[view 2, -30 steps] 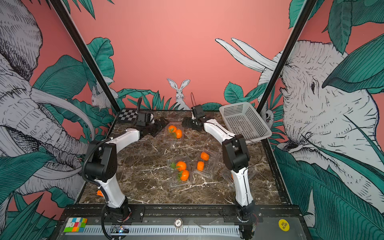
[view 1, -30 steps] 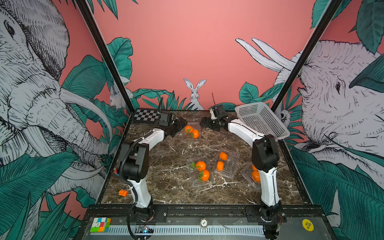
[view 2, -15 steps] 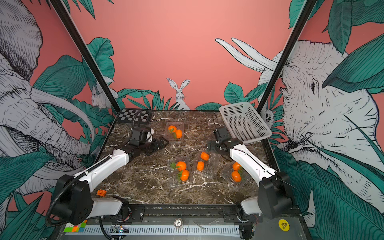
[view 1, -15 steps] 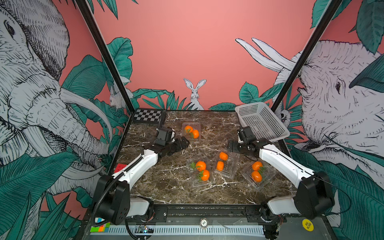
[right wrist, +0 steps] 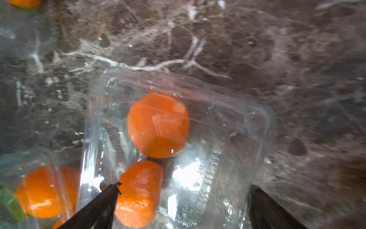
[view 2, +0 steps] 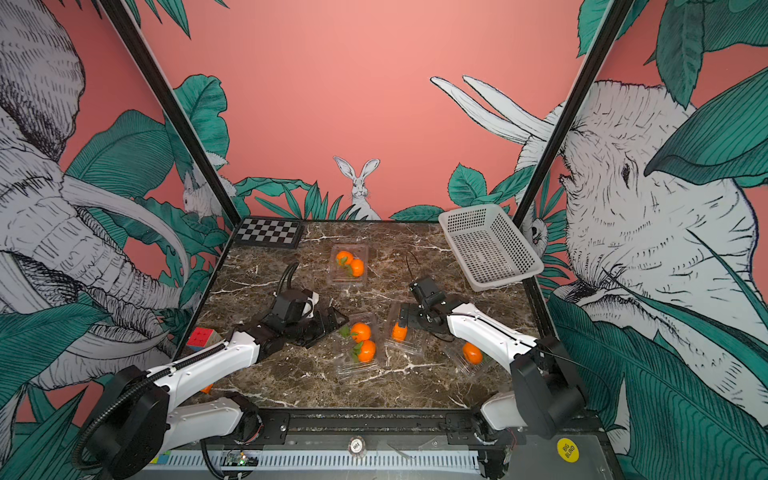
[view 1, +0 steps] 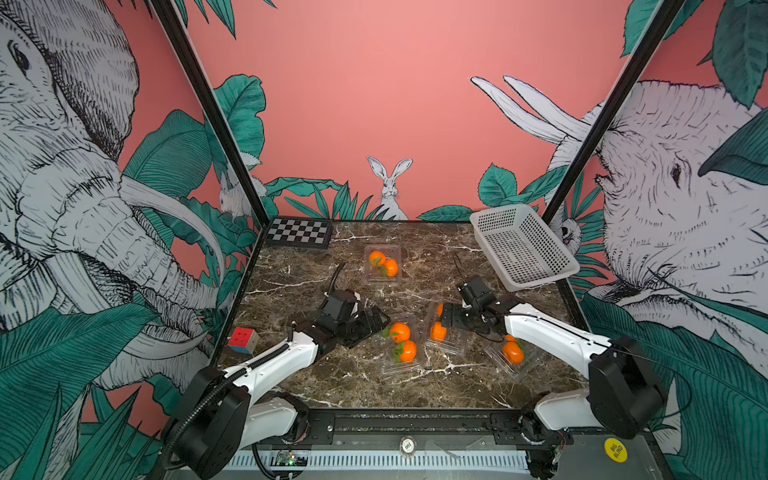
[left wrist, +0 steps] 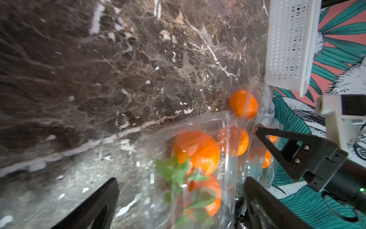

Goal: Take oranges out of containers
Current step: Move the packing box to the center of the board.

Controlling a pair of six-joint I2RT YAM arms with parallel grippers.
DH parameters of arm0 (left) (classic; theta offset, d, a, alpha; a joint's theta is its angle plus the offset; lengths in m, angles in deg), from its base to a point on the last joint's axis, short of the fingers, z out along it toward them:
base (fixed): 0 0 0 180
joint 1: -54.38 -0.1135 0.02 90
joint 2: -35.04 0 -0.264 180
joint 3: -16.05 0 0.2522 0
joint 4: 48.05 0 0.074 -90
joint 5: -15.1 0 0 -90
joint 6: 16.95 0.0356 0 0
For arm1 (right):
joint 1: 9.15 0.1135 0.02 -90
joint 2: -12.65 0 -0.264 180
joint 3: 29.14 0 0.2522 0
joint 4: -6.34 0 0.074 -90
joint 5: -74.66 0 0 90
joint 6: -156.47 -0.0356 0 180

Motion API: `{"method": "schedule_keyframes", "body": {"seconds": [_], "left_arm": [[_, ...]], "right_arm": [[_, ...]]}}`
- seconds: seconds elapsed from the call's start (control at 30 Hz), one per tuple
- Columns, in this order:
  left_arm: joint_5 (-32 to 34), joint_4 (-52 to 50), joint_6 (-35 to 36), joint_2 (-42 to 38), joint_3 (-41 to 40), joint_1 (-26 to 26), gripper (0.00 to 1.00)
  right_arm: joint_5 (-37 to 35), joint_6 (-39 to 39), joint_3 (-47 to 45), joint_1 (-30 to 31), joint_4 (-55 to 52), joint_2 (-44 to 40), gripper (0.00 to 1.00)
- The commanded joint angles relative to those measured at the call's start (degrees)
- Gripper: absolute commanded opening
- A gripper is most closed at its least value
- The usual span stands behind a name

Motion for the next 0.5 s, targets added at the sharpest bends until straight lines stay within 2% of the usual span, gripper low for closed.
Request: {"method": "schedule_keyframes", "body": {"seconds": [0.0, 0.17, 0.33, 0.47], "left_arm": [[0.3, 9.0, -7.0, 0.7, -2.2, 1.6, 0.99], [3.0, 12.3, -9.1, 2.4, -2.1, 2.1, 0.99], [5.4, 13.2, -8.7, 5.5, 2.0, 1.9, 0.99], [3.6, 12.0, -6.7, 10.1, 7.3, -1.1, 0.99]], "right_arm": [[0.8, -4.5, 1.2, 2.4, 4.6, 2.4, 0.99], [1.9, -8.8, 4.7, 3.9, 9.5, 7.2, 0.99], [2.2, -11.6, 12.1, 3.9, 12.4, 14.1, 0.99], [2.5, -13.3, 19.6, 3.9, 13.3, 20.6, 0.99]]}}
